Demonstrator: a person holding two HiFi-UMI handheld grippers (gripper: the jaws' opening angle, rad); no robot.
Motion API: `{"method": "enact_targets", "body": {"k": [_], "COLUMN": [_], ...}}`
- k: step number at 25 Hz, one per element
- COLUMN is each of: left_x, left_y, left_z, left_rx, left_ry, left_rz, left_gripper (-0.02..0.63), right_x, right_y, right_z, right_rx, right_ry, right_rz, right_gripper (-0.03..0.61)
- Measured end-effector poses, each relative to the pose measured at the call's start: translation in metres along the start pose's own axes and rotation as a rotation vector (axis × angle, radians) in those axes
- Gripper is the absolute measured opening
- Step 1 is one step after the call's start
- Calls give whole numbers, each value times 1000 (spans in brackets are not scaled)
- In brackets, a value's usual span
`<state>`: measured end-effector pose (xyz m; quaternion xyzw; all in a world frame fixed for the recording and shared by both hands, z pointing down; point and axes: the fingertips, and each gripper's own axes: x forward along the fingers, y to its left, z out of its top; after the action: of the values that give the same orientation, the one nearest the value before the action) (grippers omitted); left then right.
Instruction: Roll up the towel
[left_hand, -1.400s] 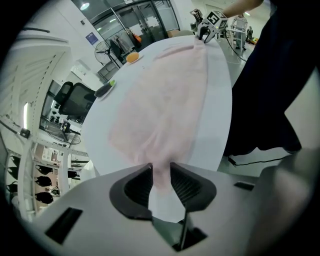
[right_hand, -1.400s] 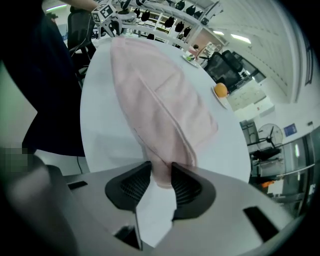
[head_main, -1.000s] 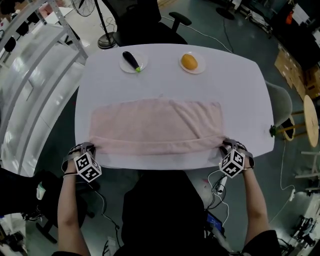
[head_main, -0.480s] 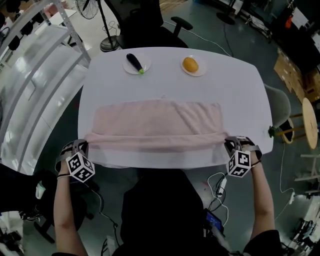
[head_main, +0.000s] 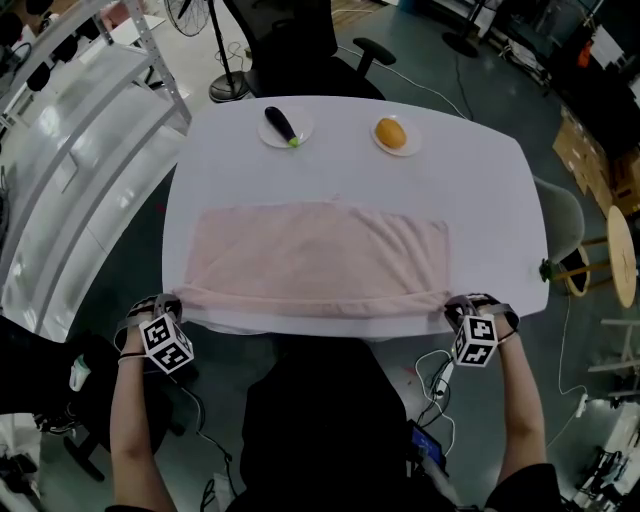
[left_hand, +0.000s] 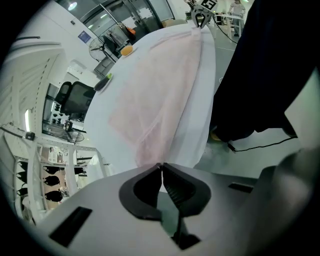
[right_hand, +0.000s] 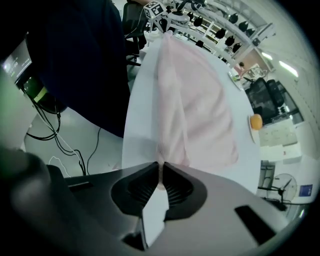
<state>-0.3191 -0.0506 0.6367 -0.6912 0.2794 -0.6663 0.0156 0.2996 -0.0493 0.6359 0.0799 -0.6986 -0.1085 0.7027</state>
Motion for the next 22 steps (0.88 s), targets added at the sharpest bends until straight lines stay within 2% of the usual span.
{"method": "enact_targets", "body": {"k": [5, 15, 19, 22], "left_x": [8, 10, 16, 29], "left_y": [2, 28, 41, 53], "left_z": [3, 16, 19, 23], "left_rx": [38, 7, -32, -51], "left_ry": [40, 115, 148, 167], "left_rz": [-53, -276, -338, -327], "left_gripper": [21, 21, 21, 21], "right_x": [7, -5, -1, 8], "right_y": [6, -21, -45, -60], "right_z": [0, 2, 0, -3], "right_rx": [17, 209, 277, 305], "right_ry": [10, -18, -44, -60], "right_rz": [83, 489, 527, 518], "right_gripper": [37, 37, 38, 38]}}
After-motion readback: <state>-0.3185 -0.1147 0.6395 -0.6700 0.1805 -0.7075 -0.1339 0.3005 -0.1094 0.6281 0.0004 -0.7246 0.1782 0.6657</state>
